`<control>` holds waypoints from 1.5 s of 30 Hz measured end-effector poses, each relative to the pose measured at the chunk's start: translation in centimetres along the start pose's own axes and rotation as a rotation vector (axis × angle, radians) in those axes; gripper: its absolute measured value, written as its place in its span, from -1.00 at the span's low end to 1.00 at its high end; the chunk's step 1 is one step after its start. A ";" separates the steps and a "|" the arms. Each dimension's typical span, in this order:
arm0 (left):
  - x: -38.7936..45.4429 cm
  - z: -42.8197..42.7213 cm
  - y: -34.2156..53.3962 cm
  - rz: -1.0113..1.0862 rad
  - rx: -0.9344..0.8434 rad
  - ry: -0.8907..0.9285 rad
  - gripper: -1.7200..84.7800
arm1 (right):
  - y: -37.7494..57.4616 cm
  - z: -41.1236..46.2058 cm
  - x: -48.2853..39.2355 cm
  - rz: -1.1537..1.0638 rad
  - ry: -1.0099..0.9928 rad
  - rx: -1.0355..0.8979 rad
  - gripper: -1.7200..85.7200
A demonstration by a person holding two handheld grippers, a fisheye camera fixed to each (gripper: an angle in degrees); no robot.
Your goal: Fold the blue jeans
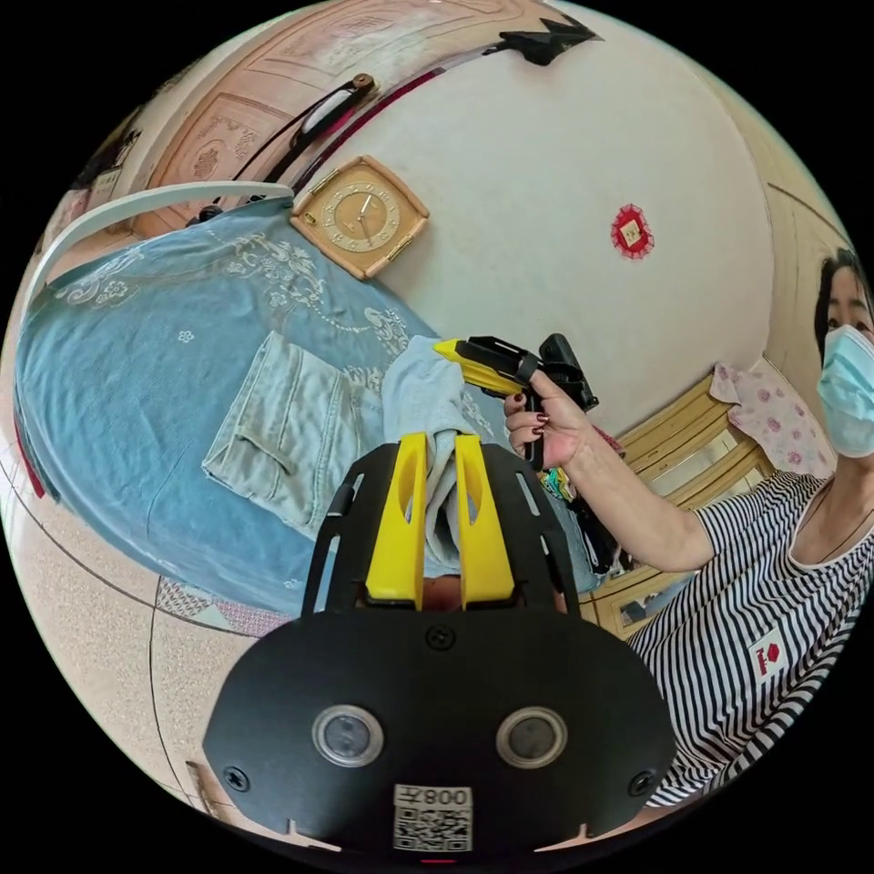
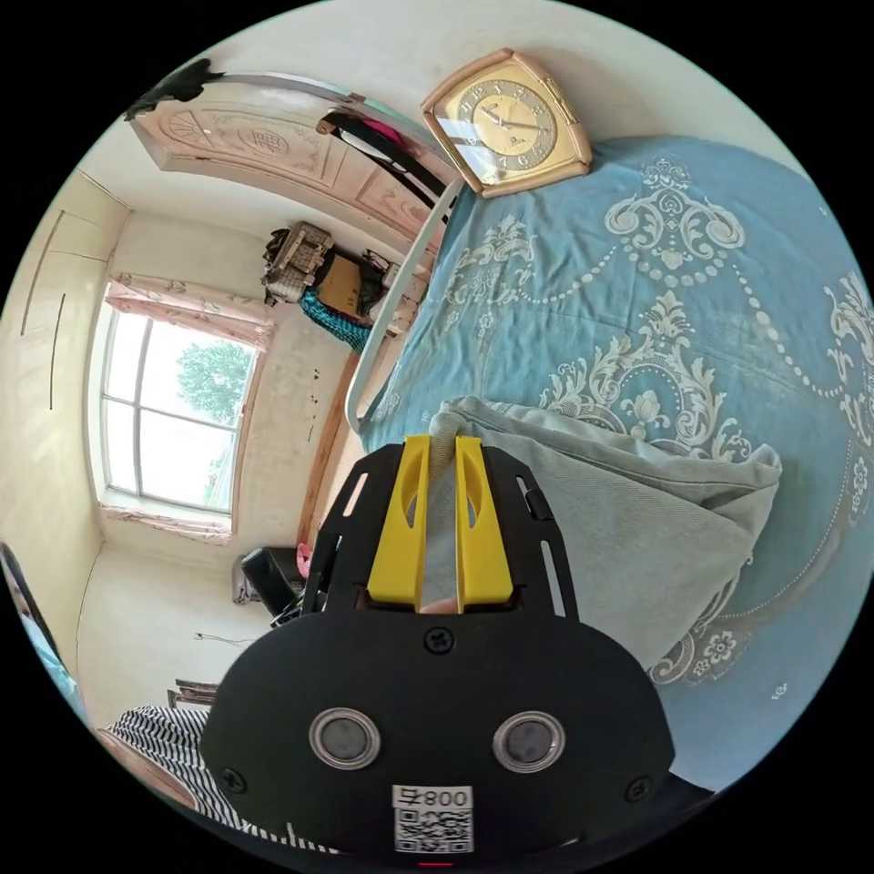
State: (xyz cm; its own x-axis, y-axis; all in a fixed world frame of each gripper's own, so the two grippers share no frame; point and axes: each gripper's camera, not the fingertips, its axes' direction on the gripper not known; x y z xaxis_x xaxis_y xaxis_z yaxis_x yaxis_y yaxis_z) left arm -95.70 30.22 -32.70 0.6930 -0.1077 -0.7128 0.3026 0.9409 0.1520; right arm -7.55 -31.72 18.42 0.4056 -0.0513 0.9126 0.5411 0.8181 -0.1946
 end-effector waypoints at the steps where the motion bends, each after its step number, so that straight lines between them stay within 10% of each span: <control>1: -1.5 -0.6 -0.2 -0.015 0.000 -0.016 -0.83 | -0.9 1.6 -0.8 0.002 0.009 -0.012 -0.85; 23: -11.4 -8.1 3.7 -0.191 0.237 -0.150 -0.90 | -6.9 17.5 -11.2 -0.276 0.049 -0.160 -0.95; 32: -11.3 0.1 0.9 -0.073 -0.090 -0.404 -0.95 | -9.2 27.0 -14.4 -0.400 0.263 -0.357 -0.96; 45: -10.3 3.2 2.3 -0.014 -0.112 -0.539 -0.96 | -9.6 27.4 -14.5 -0.505 0.377 -0.312 -0.96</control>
State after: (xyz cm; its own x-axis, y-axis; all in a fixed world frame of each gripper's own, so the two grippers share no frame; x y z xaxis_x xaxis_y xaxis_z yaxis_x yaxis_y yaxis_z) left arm -100.06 32.49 -22.82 0.9355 -0.2417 -0.2578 0.2629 0.9635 0.0505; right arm -38.82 -23.16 16.90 0.2461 -0.6228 0.7427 0.8938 0.4422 0.0747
